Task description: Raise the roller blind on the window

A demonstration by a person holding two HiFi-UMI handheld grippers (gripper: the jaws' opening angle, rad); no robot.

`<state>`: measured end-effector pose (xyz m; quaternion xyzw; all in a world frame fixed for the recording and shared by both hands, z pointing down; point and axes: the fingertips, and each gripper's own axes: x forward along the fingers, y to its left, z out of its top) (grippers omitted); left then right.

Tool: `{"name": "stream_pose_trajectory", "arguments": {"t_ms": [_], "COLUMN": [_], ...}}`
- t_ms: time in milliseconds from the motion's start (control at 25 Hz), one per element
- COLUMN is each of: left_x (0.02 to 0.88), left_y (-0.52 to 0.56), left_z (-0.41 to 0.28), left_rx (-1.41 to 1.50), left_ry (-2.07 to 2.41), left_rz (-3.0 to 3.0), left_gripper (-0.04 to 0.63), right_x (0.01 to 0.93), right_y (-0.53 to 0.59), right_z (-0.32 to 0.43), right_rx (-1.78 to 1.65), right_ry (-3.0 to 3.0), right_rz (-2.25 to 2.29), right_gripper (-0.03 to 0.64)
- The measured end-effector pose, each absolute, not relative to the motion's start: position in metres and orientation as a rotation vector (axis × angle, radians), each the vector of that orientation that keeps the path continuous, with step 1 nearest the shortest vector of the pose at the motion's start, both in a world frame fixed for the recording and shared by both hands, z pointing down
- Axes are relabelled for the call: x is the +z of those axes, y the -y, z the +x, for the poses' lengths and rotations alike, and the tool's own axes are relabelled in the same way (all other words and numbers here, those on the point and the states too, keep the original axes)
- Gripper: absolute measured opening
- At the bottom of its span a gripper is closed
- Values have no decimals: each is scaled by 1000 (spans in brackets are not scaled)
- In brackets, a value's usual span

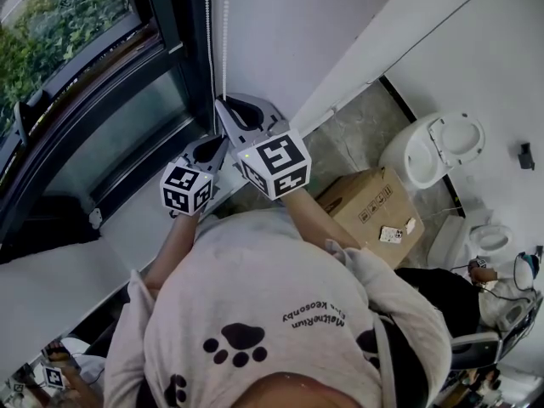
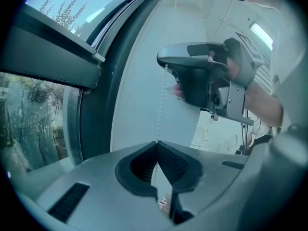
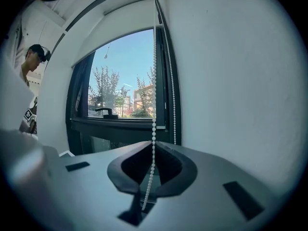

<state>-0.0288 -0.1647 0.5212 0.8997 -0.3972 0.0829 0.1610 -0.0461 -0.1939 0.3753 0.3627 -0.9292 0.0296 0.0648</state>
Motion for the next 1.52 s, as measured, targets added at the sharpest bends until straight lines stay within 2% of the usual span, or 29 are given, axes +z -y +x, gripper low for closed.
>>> {"name": "stream_pose_trajectory", "arguments": {"t_ms": [200, 400, 520, 1040, 1520], "left_x": [519, 493, 467, 325, 245], "left_y": [162, 157, 155, 138, 168], "left_z": [-27, -31, -38, -60, -47], "left_rx": [287, 208, 136, -22, -104], "left_ry": [1115, 1113, 1127, 1241, 1219], "left_rz": [2606, 2623, 2639, 2819, 2981], "left_gripper": [11, 12, 89, 89, 86], "right_x": [375, 375, 375, 374, 374], "right_y": [194, 193, 192, 187, 175], "right_z": [-46, -46, -47, -52, -62], "right_rx": [95, 98, 95, 96, 79], "right_ry": [2807, 2812, 2812, 2821, 2833], "right_rz": [1098, 1096, 1093, 1083, 1060], "right_gripper": [18, 18, 18, 18, 18]}}
